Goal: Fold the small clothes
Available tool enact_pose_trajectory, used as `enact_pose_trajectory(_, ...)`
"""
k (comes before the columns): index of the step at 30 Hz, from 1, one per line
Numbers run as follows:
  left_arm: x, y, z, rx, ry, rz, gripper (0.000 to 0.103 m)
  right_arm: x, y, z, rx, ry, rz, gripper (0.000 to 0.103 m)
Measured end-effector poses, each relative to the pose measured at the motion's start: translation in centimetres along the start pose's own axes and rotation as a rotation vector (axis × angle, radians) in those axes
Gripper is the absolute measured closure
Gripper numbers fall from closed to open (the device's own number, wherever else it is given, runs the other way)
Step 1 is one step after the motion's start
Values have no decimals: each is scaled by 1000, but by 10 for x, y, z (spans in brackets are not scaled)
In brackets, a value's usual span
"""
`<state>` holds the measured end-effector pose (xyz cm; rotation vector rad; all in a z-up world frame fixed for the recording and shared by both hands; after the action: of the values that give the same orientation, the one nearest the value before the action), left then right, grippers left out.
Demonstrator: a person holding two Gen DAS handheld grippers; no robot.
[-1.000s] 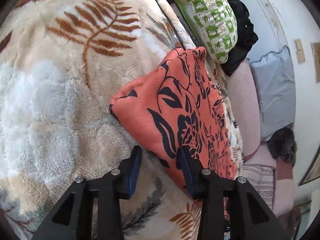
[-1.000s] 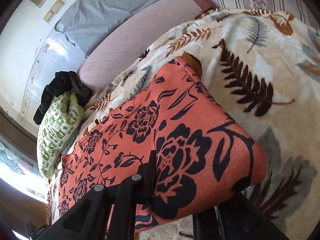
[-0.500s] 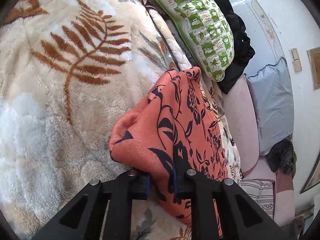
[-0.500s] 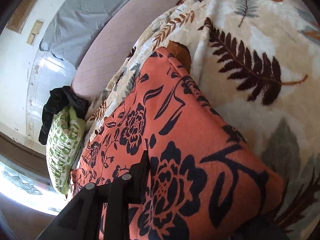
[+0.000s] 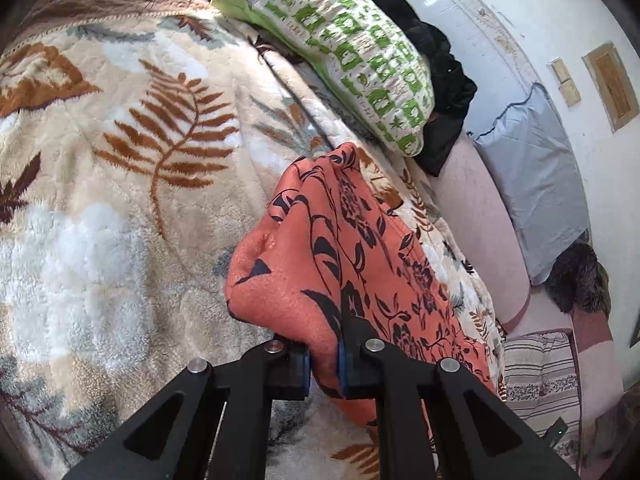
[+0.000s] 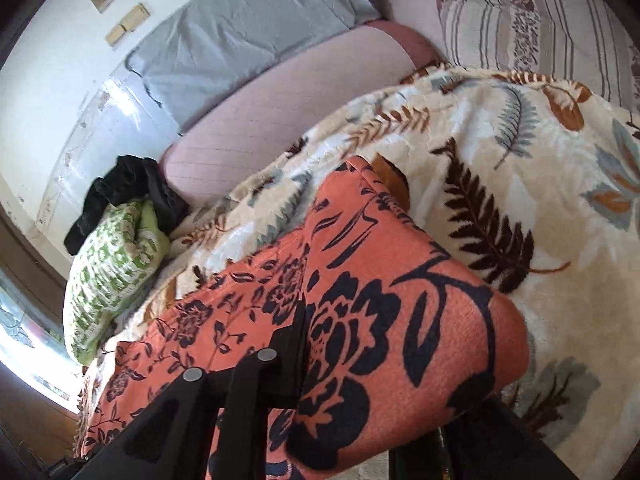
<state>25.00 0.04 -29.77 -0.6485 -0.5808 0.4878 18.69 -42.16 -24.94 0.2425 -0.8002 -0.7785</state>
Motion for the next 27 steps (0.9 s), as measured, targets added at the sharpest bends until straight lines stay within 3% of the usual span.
enact_pose_trajectory(3, -5, 20, -17, 17, 69, 91, 82, -19, -32, -26, -26, 166, -187, 78)
enact_pose_trajectory(4, -8, 26, -20, 20, 84, 112, 69, -21, -41, -29, -5, 188, -260, 67)
enact_pose_trajectory(5, -10, 27, -22, 8, 92, 127, 67, -20, -48, -27, 18, 193, -321, 59)
enact_pose_trajectory(7, -9, 24, -22, 6, 84, 116, 66, -13, -60, -18, 35, 172, -400, 45)
enact_pose_trajectory(11, -10, 16, -19, 16, 61, 54, 70, 6, -100, 23, -39, 13, -530, 41)
enact_pose_trajectory(12, -9, 14, -19, 17, 51, 40, 80, 13, -107, 36, -49, -55, -542, 42)
enact_pose_trajectory(15, -5, 7, -16, 29, 16, -2, 84, 36, -81, 52, 18, -132, -374, 45)
enact_pose_trajectory(16, -5, 5, -15, 32, 6, -9, 84, 38, -60, 52, 66, -131, -296, 52)
enact_pose_trajectory(17, -5, 4, -15, 35, -1, -16, 84, 35, -36, 50, 106, -112, -215, 65)
enact_pose_trajectory(20, -4, 4, -18, 43, -1, -13, 81, 0, 34, 27, 193, 19, 13, 75)
enact_pose_trajectory(22, -5, 7, -24, 44, 15, 9, 72, -30, 69, 12, 228, 104, 115, 78)
enact_pose_trajectory(26, -5, 6, -31, 45, 13, 3, 72, -73, 111, -3, 256, 179, 253, 78)
enact_pose_trajectory(27, -4, 5, -30, 49, 3, -10, 76, -80, 117, -5, 256, 183, 274, 78)
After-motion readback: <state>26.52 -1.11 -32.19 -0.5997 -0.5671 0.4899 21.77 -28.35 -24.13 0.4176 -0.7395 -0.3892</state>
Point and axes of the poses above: each gripper's, at about its wrist camera, not at the fingertips, and z roughly against the way its jaws point, y to its left, x to its top, the point moved 9 cm from there along -z, roughly the way its jaws point, and after that the axes turned 1 degree about y, right-handed, at the moved point
